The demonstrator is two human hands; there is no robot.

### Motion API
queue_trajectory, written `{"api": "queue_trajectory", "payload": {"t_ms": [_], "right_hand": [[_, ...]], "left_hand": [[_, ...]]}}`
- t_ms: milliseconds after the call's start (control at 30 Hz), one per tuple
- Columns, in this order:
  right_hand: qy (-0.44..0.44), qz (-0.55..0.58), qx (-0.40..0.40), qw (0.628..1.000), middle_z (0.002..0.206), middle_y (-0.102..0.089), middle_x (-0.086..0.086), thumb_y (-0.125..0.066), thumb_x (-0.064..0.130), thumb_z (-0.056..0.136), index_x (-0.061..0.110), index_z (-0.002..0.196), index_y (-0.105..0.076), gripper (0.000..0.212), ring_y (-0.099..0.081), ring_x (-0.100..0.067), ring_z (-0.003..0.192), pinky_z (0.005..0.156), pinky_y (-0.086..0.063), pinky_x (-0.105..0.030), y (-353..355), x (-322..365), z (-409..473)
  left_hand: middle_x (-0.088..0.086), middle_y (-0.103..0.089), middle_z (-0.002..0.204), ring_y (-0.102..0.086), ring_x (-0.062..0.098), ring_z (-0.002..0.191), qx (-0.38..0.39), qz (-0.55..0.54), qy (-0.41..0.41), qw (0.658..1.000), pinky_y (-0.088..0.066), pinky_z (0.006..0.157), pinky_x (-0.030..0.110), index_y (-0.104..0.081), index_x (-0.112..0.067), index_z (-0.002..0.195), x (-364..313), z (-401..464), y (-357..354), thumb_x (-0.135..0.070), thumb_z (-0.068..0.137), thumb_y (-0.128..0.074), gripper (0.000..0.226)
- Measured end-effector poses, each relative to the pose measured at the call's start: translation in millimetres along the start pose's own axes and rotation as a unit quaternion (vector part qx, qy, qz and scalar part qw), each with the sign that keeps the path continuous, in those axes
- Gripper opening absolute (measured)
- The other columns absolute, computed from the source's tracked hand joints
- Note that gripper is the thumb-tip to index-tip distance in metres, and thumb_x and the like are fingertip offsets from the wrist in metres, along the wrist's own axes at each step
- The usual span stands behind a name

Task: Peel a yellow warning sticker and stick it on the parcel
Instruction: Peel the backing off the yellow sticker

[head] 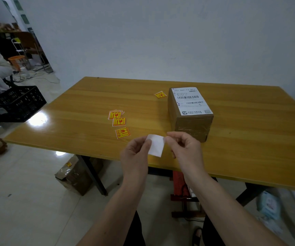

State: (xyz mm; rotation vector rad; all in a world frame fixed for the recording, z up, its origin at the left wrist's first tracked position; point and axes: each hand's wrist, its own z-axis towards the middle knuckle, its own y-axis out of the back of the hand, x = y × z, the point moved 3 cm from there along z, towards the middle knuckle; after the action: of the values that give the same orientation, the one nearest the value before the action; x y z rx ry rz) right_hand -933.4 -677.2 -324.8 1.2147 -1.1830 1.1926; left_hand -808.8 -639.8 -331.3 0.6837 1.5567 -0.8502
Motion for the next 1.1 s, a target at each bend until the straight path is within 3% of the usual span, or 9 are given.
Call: {"api": "queue_trajectory", "payload": {"t_ms": [167, 300, 333, 467, 567, 667, 833, 1000, 1100], "right_hand": [[0.009, -0.024, 0.003, 1.0, 0.072, -0.063, 0.006, -0.066, 0.015, 0.084, 0.018, 0.084, -0.071, 0.005, -0.054, -0.006, 0.067, 0.062, -0.042, -0.019, -2, 3, 1], [0.029, -0.034, -0.023, 0.999, 0.088, -0.068, 0.0, -0.064, 0.013, 0.085, 0.012, 0.092, -0.072, 0.01, -0.059, -0.008, 0.081, 0.068, -0.043, -0.015, 4, 6, 7], [0.033, -0.038, -0.026, 0.998, 0.091, -0.068, -0.001, -0.064, 0.013, 0.085, 0.011, 0.093, -0.072, 0.012, -0.059, -0.009, 0.083, 0.07, -0.043, -0.016, 5, 7, 7], [0.067, -0.052, -0.028, 0.996, 0.094, -0.067, -0.004, -0.062, 0.012, 0.086, 0.02, 0.084, -0.069, 0.011, -0.059, -0.011, 0.087, 0.075, -0.045, -0.018, 7, 10, 7], [0.097, -0.078, -0.024, 0.992, 0.092, -0.065, -0.002, -0.062, 0.011, 0.087, 0.028, 0.078, -0.064, 0.019, -0.057, -0.005, 0.082, 0.071, -0.044, -0.011, 7, 12, 6], [0.122, -0.103, -0.02, 0.987, 0.088, -0.061, -0.001, -0.061, 0.011, 0.087, 0.021, 0.082, -0.066, 0.012, -0.055, -0.003, 0.077, 0.066, -0.042, -0.005, 6, 12, 5], [0.153, -0.12, -0.008, 0.981, 0.082, -0.059, 0.005, -0.061, 0.01, 0.087, 0.018, 0.082, -0.068, 0.012, -0.055, -0.004, 0.074, 0.065, -0.043, -0.011, 4, 13, 3], [0.13, -0.077, -0.04, 0.988, 0.076, -0.056, 0.005, -0.061, 0.011, 0.086, 0.017, 0.085, -0.06, 0.006, -0.05, 0.0, 0.068, 0.062, -0.044, -0.012, 8, 14, -2], [0.097, -0.034, -0.011, 0.995, 0.069, -0.057, -0.006, -0.061, 0.021, 0.088, 0.005, 0.076, -0.061, 0.019, -0.05, -0.012, 0.063, 0.061, -0.043, -0.027, 4, 12, -5]], "left_hand": [[-0.008, -0.068, 0.079, -0.061, -0.011, 0.064, 0.024, 0.019, -0.03, 0.999, -0.048, 0.058, 0.004, -0.068, -0.016, 0.088, -5, -3, -2, -0.006, 0.089, -0.058, 0.014], [-0.01, -0.067, 0.098, -0.062, 0.004, 0.095, 0.012, 0.117, -0.084, 0.989, -0.049, 0.085, 0.019, -0.067, -0.025, 0.096, -6, 1, 5, -0.005, 0.084, -0.064, 0.023], [-0.01, -0.066, 0.102, -0.059, 0.005, 0.099, 0.011, 0.139, -0.097, 0.985, -0.046, 0.087, 0.017, -0.066, -0.024, 0.101, -7, 1, 6, -0.004, 0.083, -0.065, 0.027], [-0.012, -0.064, 0.108, -0.055, -0.002, 0.099, 0.033, 0.197, -0.151, 0.968, -0.04, 0.081, -0.001, -0.063, -0.026, 0.109, -13, 4, 5, -0.004, 0.08, -0.069, 0.038], [-0.012, -0.064, 0.106, -0.054, 0.005, 0.099, 0.044, 0.232, -0.18, 0.955, -0.042, 0.082, 0.008, -0.062, -0.032, 0.111, -16, 5, 1, -0.009, 0.078, -0.072, 0.042], [-0.008, -0.067, 0.103, -0.055, 0.01, 0.094, 0.052, 0.251, -0.212, 0.943, -0.043, 0.083, 0.016, -0.065, -0.031, 0.108, -22, 4, -4, -0.009, 0.076, -0.074, 0.04], [-0.013, -0.067, 0.084, -0.059, 0.004, 0.081, 0.088, 0.295, -0.194, 0.931, -0.047, 0.074, 0.022, -0.073, -0.027, 0.09, -26, 0, -14, -0.017, 0.079, -0.071, 0.015], [-0.017, -0.065, 0.075, -0.057, -0.007, 0.073, 0.069, 0.272, -0.161, 0.946, -0.042, 0.065, 0.009, -0.071, -0.026, 0.081, -18, -2, -15, -0.019, 0.082, -0.068, 0.008], [-0.013, -0.068, 0.077, -0.057, -0.005, 0.074, 0.066, 0.254, -0.168, 0.95, -0.042, 0.063, 0.006, -0.07, -0.024, 0.077, -15, -7, -16, -0.019, 0.083, -0.067, 0.008]]}}
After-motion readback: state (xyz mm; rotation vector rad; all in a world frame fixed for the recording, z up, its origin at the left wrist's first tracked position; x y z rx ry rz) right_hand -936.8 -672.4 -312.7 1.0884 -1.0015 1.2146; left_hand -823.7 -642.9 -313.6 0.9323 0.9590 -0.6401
